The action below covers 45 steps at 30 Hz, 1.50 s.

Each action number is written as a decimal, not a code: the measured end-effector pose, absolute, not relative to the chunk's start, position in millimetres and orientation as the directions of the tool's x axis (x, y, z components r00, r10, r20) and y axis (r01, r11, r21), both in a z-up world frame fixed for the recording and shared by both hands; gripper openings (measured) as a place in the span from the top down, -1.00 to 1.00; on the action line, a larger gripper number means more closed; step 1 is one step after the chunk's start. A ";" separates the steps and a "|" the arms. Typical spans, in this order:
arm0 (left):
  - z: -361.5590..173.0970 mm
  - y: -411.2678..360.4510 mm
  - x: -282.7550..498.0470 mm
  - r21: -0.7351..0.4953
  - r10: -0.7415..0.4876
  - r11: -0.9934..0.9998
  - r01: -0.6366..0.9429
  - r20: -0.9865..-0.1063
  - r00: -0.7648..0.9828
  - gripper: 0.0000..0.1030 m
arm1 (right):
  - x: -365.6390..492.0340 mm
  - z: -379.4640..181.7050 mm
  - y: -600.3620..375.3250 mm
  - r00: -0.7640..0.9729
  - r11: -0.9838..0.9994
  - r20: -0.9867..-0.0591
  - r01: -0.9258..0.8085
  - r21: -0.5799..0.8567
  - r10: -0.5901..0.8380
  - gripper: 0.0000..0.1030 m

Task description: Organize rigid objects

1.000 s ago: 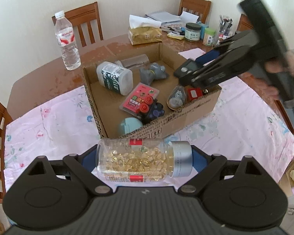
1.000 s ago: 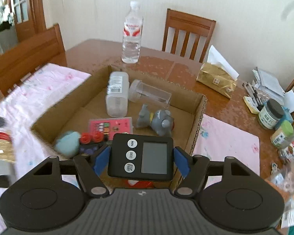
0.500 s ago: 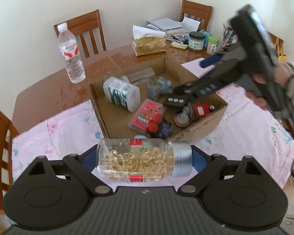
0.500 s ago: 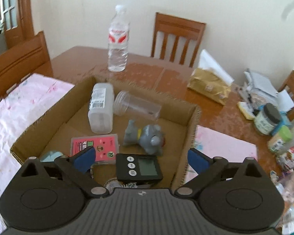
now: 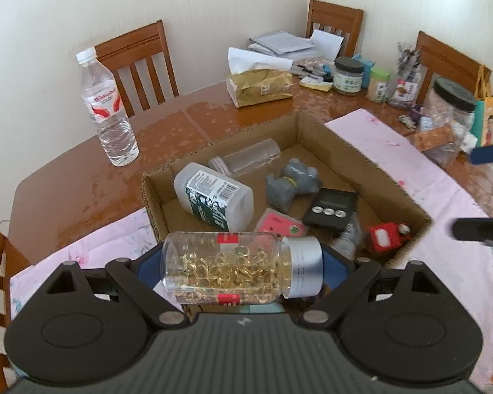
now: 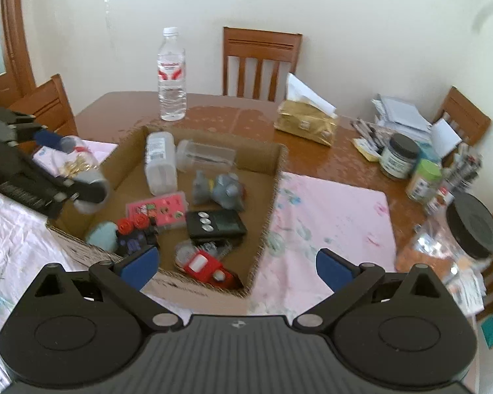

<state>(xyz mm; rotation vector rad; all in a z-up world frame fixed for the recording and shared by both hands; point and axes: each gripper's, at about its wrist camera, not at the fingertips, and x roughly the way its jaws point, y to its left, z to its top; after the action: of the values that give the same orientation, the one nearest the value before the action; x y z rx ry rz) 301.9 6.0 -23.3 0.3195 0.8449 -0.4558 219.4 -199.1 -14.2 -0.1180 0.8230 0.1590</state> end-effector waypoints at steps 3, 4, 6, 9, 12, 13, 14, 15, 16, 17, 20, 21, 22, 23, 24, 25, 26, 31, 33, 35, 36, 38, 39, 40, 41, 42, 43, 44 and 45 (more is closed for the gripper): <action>-38.4 1.2 320.5 0.099 -0.233 0.867 0.488 -0.786 0.573 -0.80 | 213.2 -15.3 -209.4 0.666 0.988 -0.743 -0.148 -0.039 0.071 -1.00; -43.1 -0.2 325.0 0.106 -0.227 0.867 0.486 -0.786 0.575 -0.80 | 211.3 -15.5 -212.4 0.666 0.989 -0.743 -0.140 -0.040 0.064 -1.00; -50.2 -1.0 333.1 0.110 -0.210 0.877 0.467 -0.788 0.579 -0.81 | 208.5 -15.5 -217.0 0.664 0.991 -0.746 -0.125 -0.041 0.053 -1.00; -51.7 3.9 339.9 0.080 -0.213 0.898 0.434 -0.783 0.584 -0.87 | 205.1 -14.0 -221.8 0.666 0.992 -0.744 -0.117 -0.043 0.046 -1.00; -41.5 10.2 334.8 0.058 -0.219 0.917 0.395 -0.755 0.618 -0.92 | 205.6 -10.6 -223.7 0.671 0.992 -0.739 -0.120 -0.036 0.055 -1.00; -36.9 11.7 332.1 0.062 -0.215 0.921 0.385 -0.743 0.634 -0.92 | 206.7 -9.1 -223.7 0.672 0.992 -0.738 -0.120 -0.034 0.056 -1.00; -32.3 13.2 327.9 0.071 -0.205 0.926 0.370 -0.730 0.652 -0.92 | 208.3 -7.8 -223.0 0.672 0.992 -0.738 -0.121 -0.033 0.057 -1.00; -26.7 14.8 322.1 0.082 -0.191 0.932 0.354 -0.717 0.671 -0.92 | 210.6 -6.6 -221.4 0.670 0.992 -0.740 -0.122 -0.035 0.057 -1.00; -21.1 16.0 315.5 0.087 -0.181 0.937 0.338 -0.707 0.684 -0.92 | 212.5 -5.1 -219.7 0.667 0.992 -0.743 -0.119 -0.038 0.052 -1.00; -16.1 17.3 308.9 0.085 -0.178 0.941 0.328 -0.700 0.692 -0.92 | 215.6 -3.9 -217.7 0.662 0.993 -0.748 -0.113 -0.042 0.043 -1.00; -4.1 16.7 284.6 0.094 -0.124 0.960 0.264 -0.705 0.699 -0.93 | 224.0 -2.5 -211.1 0.633 0.996 -0.774 -0.071 -0.057 0.001 -1.00; -1.0 15.2 276.3 0.102 -0.094 0.967 0.235 -0.714 0.694 -0.93 | 227.9 -3.3 -208.4 0.614 0.997 -0.789 -0.051 -0.061 -0.017 -1.00; 1.8 13.8 267.9 0.102 -0.067 0.974 0.204 -0.726 0.685 -0.93 | 229.5 -4.2 -206.2 0.600 0.997 -0.799 -0.037 -0.062 -0.028 -1.00; 4.2 13.0 259.9 0.091 -0.057 0.980 0.180 -0.732 0.679 -0.93 | 231.3 -5.3 -203.4 0.585 0.998 -0.810 -0.019 -0.062 -0.039 -1.00; 7.1 13.1 249.8 0.069 -0.051 0.986 0.151 -0.739 0.672 -0.93 | 232.0 -6.6 -201.3 0.572 0.998 -0.819 -0.010 -0.060 -0.043 -1.00; 8.6 14.5 243.2 0.049 -0.046 0.991 0.125 -0.750 0.659 -0.93 | 231.6 -7.1 -198.2 0.558 0.998 -0.829 -0.006 -0.056 -0.043 -1.00; 10.9 14.7 235.9 0.027 -0.050 0.994 0.108 -0.761 0.647 -0.93 | 229.9 -7.1 -195.8 0.551 0.999 -0.834 -0.006 -0.051 -0.039 -1.00; 21.2 10.6 211.9 -0.012 -0.050 0.998 0.067 -0.793 0.607 -0.93 | 219.6 2.2 -182.1 0.545 0.999 -0.838 -0.021 -0.044 -0.025 -1.00; 25.2 7.8 206.5 0.010 -0.023 0.999 0.051 -0.791 0.611 -0.93 | 216.9 6.7 -178.7 0.548 0.999 -0.836 -0.024 -0.045 -0.024 -1.00; 28.1 6.5 203.3 0.027 -0.002 0.999 0.038 -0.790 0.613 -0.93 | 215.3 10.6 -177.4 0.550 0.999 -0.835 -0.020 -0.043 -0.025 -1.00; 28.7 6.3 202.6 0.026 0.001 0.999 0.033 -0.794 0.609 -0.93 | 214.5 12.1 -177.3 0.550 0.999 -0.835 -0.018 -0.038 -0.022 -1.00; 29.8 6.2 202.7 0.020 0.001 1.000 0.024 -0.799 0.602 -0.93 | 213.8 13.9 -177.4 0.552 0.999 -0.833 -0.018 -0.034 -0.019 -1.00; 30.1 5.5 202.4 0.022 0.004 1.000 0.022 -0.799 0.602 -0.93 | 213.2 14.8 -177.4 0.556 0.999 -0.831 -0.016 -0.037 -0.023 -1.00; 30.3 4.5 202.4 0.029 0.011 0.999 0.020 -0.800 0.600 -0.93 | 212.9 15.6 -177.7 0.557 0.999 -0.830 -0.012 -0.037 -0.024 -1.00; 30.5 3.6 202.2 0.036 0.019 0.999 0.017 -0.801 0.598 -0.93 | 212.9 16.2 -178.3 0.558 0.999 -0.830 -0.009 -0.035 -0.024 -1.00; 30.6 2.6 201.9 0.042 0.022 0.999 0.019 -0.802 0.597 -0.93 | 213.0 16.6 -179.0 0.558 0.999 -0.829 -0.004 -0.034 -0.026 -1.00; 30.8 1.9 201.6 0.041 0.020 0.999 0.022 -0.801 0.598 -0.93 | 212.7 16.8 -179.4 0.558 0.999 -0.829 -0.001 -0.035 -0.029 -1.00; 30.9 1.5 201.5 0.038 0.017 0.999 0.022 -0.802 0.597 -0.93 | 212.4 16.8 -179.7 0.556 0.999 -0.830 0.000 -0.034 -0.028 -1.00; 31.1 1.3 201.2 0.033 0.013 0.999 0.022 -0.802 0.597 -0.93 | 212.2 16.9 -180.0 0.555 0.999 -0.832 -0.001 -0.032 -0.026 -1.00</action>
<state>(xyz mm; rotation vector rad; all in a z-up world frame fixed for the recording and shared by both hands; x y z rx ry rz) 201.2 1.3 31.1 0.0414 0.9314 -0.0053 212.2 -180.0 16.9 -0.0302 0.9829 -0.0149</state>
